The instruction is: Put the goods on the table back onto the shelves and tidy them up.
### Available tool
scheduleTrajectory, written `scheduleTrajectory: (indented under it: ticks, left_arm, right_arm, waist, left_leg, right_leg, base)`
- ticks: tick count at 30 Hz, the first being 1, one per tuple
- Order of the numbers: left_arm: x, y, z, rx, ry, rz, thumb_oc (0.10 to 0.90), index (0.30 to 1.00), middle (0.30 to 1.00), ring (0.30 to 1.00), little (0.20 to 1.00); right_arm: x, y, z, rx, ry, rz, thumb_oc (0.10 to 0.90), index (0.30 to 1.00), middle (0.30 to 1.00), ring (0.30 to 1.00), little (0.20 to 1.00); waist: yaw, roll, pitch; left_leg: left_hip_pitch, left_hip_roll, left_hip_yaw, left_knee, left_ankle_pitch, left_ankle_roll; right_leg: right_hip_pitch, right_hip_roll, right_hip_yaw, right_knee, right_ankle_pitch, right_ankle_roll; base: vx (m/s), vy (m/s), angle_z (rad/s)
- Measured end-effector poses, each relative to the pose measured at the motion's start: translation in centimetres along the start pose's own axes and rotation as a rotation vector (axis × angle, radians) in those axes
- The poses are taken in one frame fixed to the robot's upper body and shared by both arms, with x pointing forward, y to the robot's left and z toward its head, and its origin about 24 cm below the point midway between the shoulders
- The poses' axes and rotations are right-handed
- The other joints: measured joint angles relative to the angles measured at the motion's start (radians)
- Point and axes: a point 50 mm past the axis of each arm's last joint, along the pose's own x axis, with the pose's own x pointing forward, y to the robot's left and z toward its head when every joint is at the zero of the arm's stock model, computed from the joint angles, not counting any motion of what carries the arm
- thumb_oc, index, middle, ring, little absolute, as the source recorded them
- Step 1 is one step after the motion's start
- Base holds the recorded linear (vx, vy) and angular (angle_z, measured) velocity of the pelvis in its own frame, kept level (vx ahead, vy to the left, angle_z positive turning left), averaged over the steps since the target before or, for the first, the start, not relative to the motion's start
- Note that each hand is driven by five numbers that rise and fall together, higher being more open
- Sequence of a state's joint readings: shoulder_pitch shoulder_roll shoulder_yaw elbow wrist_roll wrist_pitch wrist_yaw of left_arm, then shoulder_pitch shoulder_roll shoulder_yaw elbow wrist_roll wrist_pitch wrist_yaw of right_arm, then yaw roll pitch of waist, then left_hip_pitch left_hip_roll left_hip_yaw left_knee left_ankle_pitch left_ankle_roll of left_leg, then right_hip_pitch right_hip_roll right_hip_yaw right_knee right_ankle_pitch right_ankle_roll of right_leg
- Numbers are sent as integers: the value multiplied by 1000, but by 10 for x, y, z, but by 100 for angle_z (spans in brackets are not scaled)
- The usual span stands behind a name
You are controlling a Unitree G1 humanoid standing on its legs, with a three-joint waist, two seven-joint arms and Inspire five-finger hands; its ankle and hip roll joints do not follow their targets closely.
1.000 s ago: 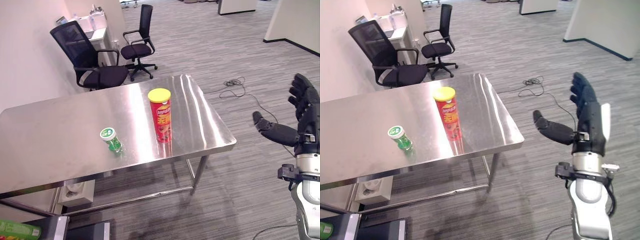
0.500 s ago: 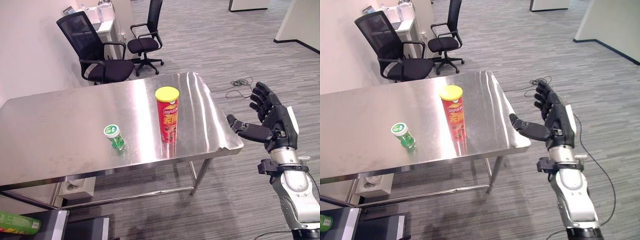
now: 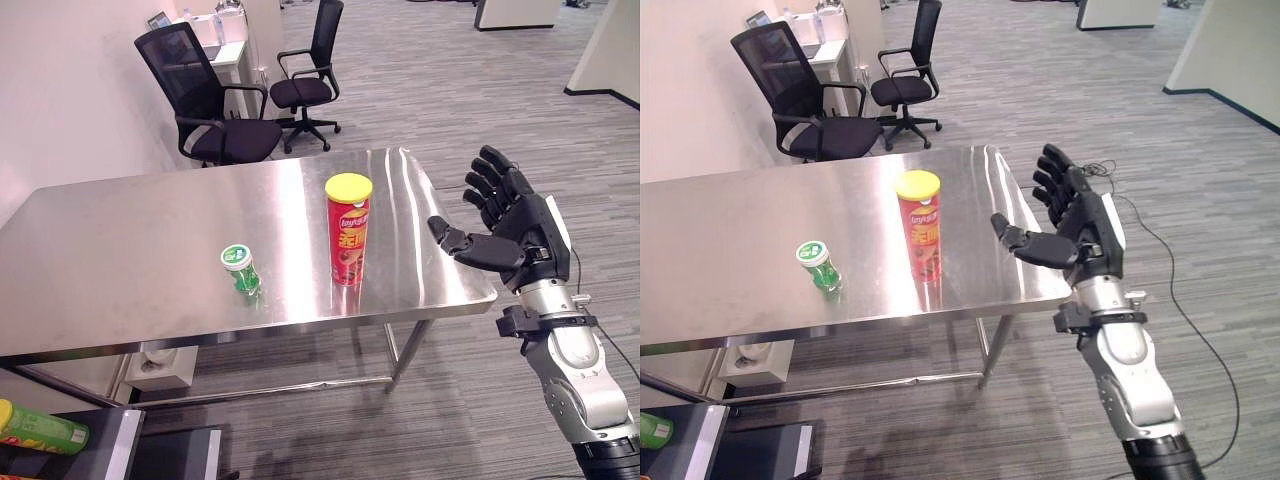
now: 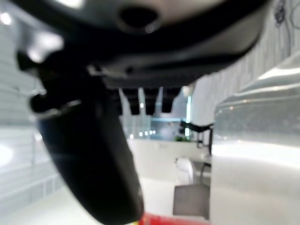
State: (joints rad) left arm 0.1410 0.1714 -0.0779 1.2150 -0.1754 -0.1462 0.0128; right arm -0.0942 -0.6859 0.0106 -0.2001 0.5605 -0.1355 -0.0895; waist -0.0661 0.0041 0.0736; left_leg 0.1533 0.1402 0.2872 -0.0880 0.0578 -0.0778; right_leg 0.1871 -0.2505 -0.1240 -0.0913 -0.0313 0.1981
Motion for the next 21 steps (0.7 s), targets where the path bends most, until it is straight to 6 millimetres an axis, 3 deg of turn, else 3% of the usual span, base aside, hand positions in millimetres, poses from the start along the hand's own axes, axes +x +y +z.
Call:
scheduleTrajectory:
  ticks: [11,21]
  left_arm:
    - [0,0,0,-3,-1,0,800,900,900,900,900]
    - [0,0,1,-21,-7,0,800,900,900,900,900]
  right_arm:
    - [7,3,-3,-66,37,96,800,900,900,900,900]
    - [10,16,-8,2,58,150,800,900,900,900,900]
  waist:
    - [4,-1,0]
    - [28,-3,-1]
  left_leg:
    - [-1,0,-9,0,0,0]
    - [-1,0,-15,0,0,0]
  right_leg:
    - [6,0,-8,0,0,0]
    - [10,1,-10,0,0,0]
  base:
    - [2,2,1]
    - [1,1,1]
